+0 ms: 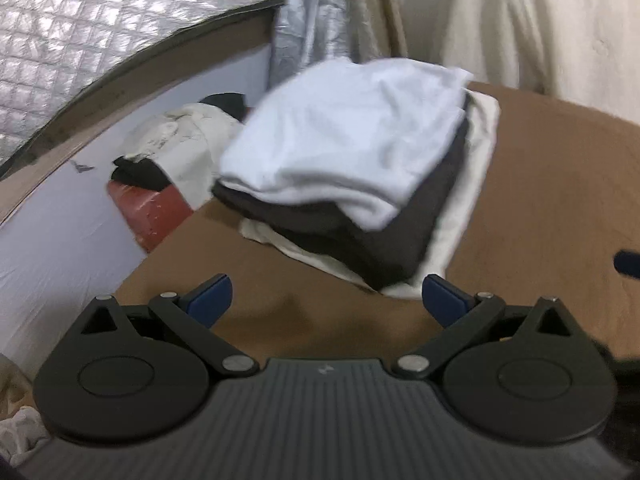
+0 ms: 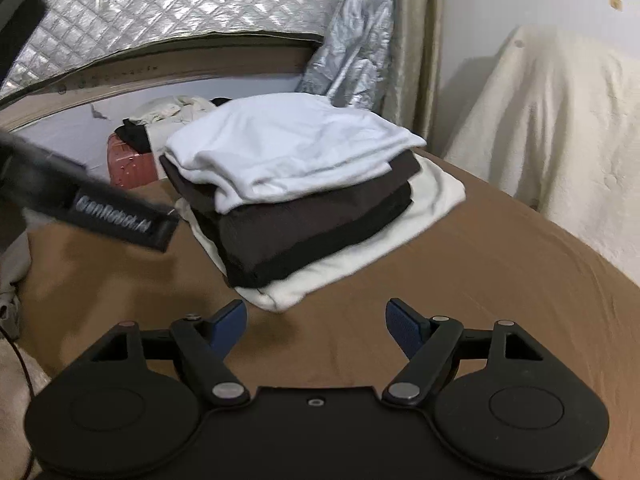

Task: Fold clothes

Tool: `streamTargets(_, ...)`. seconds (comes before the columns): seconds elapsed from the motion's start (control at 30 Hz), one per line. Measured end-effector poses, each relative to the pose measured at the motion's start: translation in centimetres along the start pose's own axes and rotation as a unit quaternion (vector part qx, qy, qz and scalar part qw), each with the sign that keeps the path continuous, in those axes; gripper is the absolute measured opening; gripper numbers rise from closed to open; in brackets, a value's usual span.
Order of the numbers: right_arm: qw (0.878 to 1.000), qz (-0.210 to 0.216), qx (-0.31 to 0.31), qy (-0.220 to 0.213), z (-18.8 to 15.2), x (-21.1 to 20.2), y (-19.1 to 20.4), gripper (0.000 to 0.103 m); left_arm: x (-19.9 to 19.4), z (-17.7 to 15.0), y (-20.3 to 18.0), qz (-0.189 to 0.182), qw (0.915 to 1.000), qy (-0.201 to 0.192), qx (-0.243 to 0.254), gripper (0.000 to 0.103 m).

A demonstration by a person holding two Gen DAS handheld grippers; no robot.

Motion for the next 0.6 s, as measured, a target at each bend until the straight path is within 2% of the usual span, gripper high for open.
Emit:
streamTargets(0.13, 0.999, -0.003, 0.037, 0.007, -1.4, -0.8, -1.9, 0.08, -1.6, -0.8, -2.9, -0.048, 0.9974, -0.007, 0.053, 0.103)
streamTargets(0.2, 0.999, -0.014, 0.044, 0.009, -1.7, -1.3, -2.6, 0.08, -2.5, -1.0, -3.9, -0.064, 0.9958, -0.016, 0.064, 0.103)
streamTargets(0.37, 0.998, -0.039, 0.051, 0.013, -2.1, -2.9, -4.0, 0.081, -4.7, -1.2, -5.3, -0.101, 0.9919, -0.035, 0.068, 0.103)
streamTargets(0.6, 0.998, -0.063, 0.005, -0.013, -1.4, -4.7, -4.0, 0.081, -5.5, -1.1, -4.8, -0.126, 0.9902, -0.035, 0.048, 0.103)
Point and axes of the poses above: each gripper's, at about its wrist camera, not at the fingertips, and x roughly the way its jaws point, y to its left, z to its top, the point moved 5 cm from there along x, roughly the way its jaws point, and after that the axes turned 7 degrees about y, right-handed, at the moved point
